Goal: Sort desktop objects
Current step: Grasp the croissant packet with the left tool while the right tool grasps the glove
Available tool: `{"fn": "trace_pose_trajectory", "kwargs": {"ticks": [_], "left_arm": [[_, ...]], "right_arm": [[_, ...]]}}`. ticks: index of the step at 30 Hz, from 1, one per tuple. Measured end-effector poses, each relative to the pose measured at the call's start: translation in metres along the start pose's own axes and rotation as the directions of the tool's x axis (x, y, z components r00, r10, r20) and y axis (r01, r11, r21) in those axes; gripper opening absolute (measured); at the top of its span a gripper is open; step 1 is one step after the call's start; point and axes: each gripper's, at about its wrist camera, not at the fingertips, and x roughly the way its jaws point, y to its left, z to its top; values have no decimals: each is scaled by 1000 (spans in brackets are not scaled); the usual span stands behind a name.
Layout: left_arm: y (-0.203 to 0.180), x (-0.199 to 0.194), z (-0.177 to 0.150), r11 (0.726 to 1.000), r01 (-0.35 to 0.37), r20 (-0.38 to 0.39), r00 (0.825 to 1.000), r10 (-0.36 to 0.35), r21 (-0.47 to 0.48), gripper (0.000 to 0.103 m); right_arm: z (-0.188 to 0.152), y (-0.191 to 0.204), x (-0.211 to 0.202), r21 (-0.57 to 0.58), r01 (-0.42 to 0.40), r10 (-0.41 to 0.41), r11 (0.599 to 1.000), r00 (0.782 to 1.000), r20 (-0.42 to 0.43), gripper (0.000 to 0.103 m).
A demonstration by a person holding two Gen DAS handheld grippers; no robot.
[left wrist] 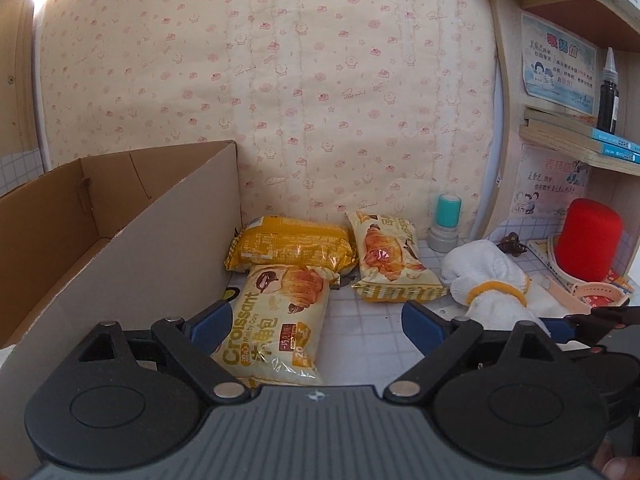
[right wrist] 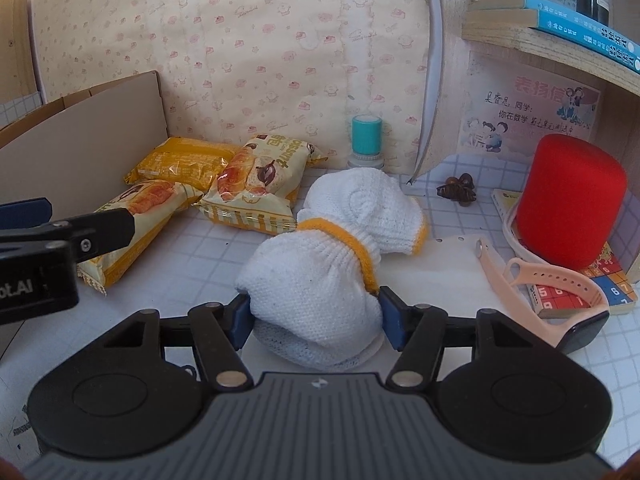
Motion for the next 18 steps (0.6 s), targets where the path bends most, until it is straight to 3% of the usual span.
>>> {"fn": "trace_pose_trajectory", "kwargs": {"ticks": [5, 11, 13, 16, 18], "left_arm": [[1, 25, 1, 1000, -27, -73, 997, 26, -4, 93], [0, 43, -1, 998, -61, -93, 994, 63, 27, 93], [0, 46, -1, 997, -77, -88, 993, 79, 26, 88], [0, 50, -4, 995, -98, -71, 992, 101, 34, 74], [0, 49, -6, 992, -116, -53, 992, 119, 43, 52]], "right_arm": [[-1, 3, 1, -21, 4, -4, 1000, 1000, -5, 63], [0, 5, 0, -37, 11, -12, 999, 1000, -5, 63], [0, 8, 0, -57, 23, -23, 998, 1000, -3, 63], [0, 14, 0, -82, 43, -43, 996, 999, -1, 64], [0, 18, 0, -99, 48, -49, 994, 999, 1, 63]]}}
